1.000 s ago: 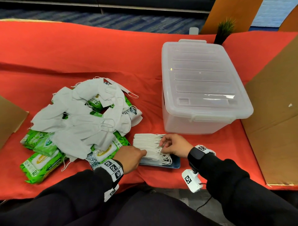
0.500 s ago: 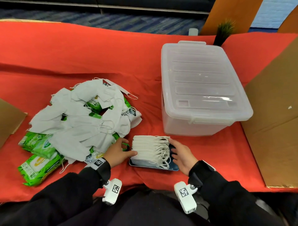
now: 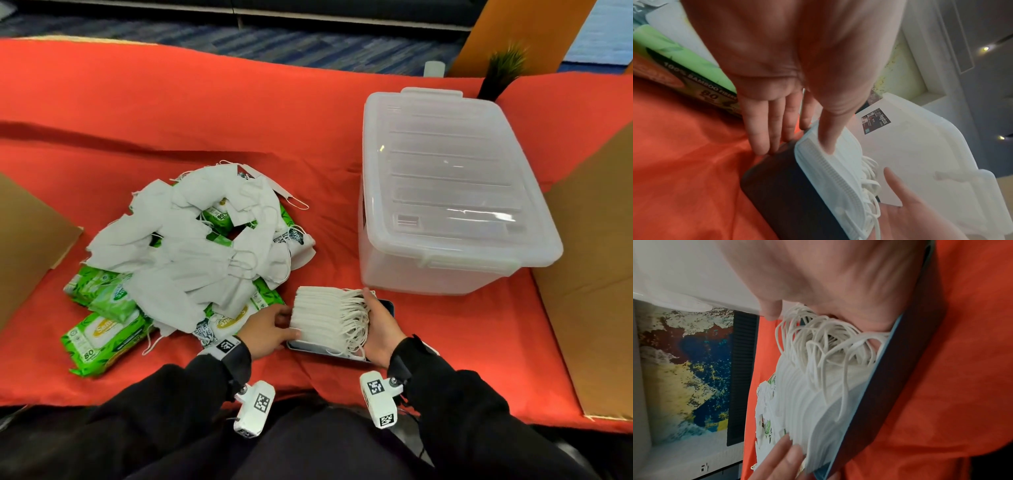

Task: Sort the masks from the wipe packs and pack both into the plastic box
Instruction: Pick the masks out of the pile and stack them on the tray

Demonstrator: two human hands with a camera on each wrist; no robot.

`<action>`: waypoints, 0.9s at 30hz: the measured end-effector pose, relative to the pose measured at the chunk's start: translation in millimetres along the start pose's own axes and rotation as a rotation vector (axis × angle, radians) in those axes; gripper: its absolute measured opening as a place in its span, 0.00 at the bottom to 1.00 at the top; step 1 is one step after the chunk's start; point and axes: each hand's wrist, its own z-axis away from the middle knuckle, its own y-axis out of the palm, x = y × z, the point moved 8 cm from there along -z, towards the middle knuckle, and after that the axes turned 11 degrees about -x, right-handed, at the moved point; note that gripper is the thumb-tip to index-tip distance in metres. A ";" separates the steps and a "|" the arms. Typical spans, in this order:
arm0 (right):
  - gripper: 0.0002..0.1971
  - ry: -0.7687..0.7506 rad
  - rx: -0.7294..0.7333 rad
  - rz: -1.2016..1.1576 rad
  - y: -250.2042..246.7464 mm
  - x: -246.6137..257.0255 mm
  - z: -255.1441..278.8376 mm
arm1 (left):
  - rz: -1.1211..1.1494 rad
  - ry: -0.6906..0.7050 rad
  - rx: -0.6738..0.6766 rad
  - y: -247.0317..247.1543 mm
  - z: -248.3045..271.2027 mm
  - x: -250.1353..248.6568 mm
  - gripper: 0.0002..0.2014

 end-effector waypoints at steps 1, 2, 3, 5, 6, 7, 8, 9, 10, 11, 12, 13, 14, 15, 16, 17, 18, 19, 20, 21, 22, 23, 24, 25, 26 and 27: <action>0.34 -0.008 0.005 -0.032 -0.7 0.8 -0.9 | -0.033 0.030 0.000 -0.5 -0.6 -3.0 0.41; 0.34 -0.037 -0.012 -0.054 -1.9 4.1 0.5 | -0.099 0.087 -0.019 -2.3 -0.4 -7.9 0.48; 0.33 -0.069 -0.026 -0.073 -4.3 7.7 0.0 | -0.190 0.173 -0.049 -4.4 1.1 -16.6 0.54; 0.32 -0.070 0.002 -0.117 -3.3 9.8 3.3 | -0.410 0.423 -0.079 -1.3 8.0 -38.6 0.58; 0.32 -0.059 0.021 -0.134 -1.2 9.2 5.4 | -0.530 0.562 -0.070 4.4 11.7 -49.2 0.59; 0.32 -0.052 0.037 -0.148 0.6 9.3 8.8 | -0.648 0.678 -0.044 11.7 13.6 -56.5 0.58; 0.31 -0.053 0.055 -0.156 0.6 8.5 8.3 | -0.752 0.757 -0.016 18.9 12.6 -60.4 0.57; 0.32 -0.063 0.072 -0.169 1.6 8.8 8.8 | -0.836 0.790 0.005 23.7 8.9 -62.2 0.56; 0.32 -0.075 0.093 -0.177 2.7 8.8 8.5 | -0.901 0.800 0.007 25.9 5.2 -65.4 0.55; 0.32 -0.083 0.103 -0.174 4.1 9.2 9.6 | -0.948 0.801 -0.002 26.7 1.5 -69.4 0.55; 0.32 -0.090 0.114 -0.164 4.6 9.7 9.6 | -0.983 0.803 -0.013 27.8 -1.1 -73.1 0.55; 0.32 -0.089 0.122 -0.163 3.8 10.5 9.5 | -1.011 0.811 -0.018 29.7 -1.5 -77.6 0.55; 0.32 -0.086 0.132 -0.163 3.2 11.0 8.4 | -1.037 0.821 -0.017 32.4 -1.8 -79.6 0.55; 0.32 -0.076 0.139 -0.165 2.8 10.7 8.6 | -1.065 0.841 -0.019 35.0 -1.0 -81.4 0.55; 0.33 -0.069 0.146 -0.169 2.2 10.0 7.3 | -1.090 0.863 -0.029 36.9 -0.1 -82.5 0.54; 0.33 -0.068 0.145 -0.169 1.5 10.0 7.0 | -1.102 0.889 -0.051 37.5 1.5 -83.8 0.51; 0.33 -0.074 0.150 -0.168 0.9 10.3 5.4 | -1.100 0.917 -0.081 37.6 2.8 -86.2 0.46; 0.33 -0.086 0.148 -0.161 1.3 10.9 5.7 | -1.087 0.933 -0.112 36.5 3.9 -88.2 0.42; 0.32 -0.095 0.153 -0.169 1.6 12.0 6.0 | -1.070 0.939 -0.139 35.1 5.0 -90.1 0.39; 0.32 -0.100 0.148 -0.169 1.8 12.5 6.7 | -1.059 0.932 -0.159 33.7 5.8 -90.7 0.38; 0.31 -0.102 0.149 -0.174 2.1 12.9 6.6 | -1.064 0.919 -0.169 33.4 6.4 -90.2 0.39; 0.32 -0.100 0.141 -0.172 1.8 12.7 6.6 | -1.084 0.906 -0.172 34.4 5.7 -88.3 0.43; 0.32 -0.091 0.141 -0.175 2.6 11.9 5.8 | -1.108 0.890 -0.167 35.9 3.9 -84.0 0.50; 0.33 -0.082 0.138 -0.172 2.8 10.8 5.9 | -1.127 0.875 -0.150 38.0 3.4 -80.4 0.56; 0.33 -0.073 0.134 -0.176 2.6 10.5 5.4 | -1.129 0.874 -0.129 41.4 4.4 -78.3 0.60; 0.33 -0.071 0.133 -0.171 2.6 10.9 5.5 | -1.113 0.890 -0.102 46.2 6.4 -76.6 0.62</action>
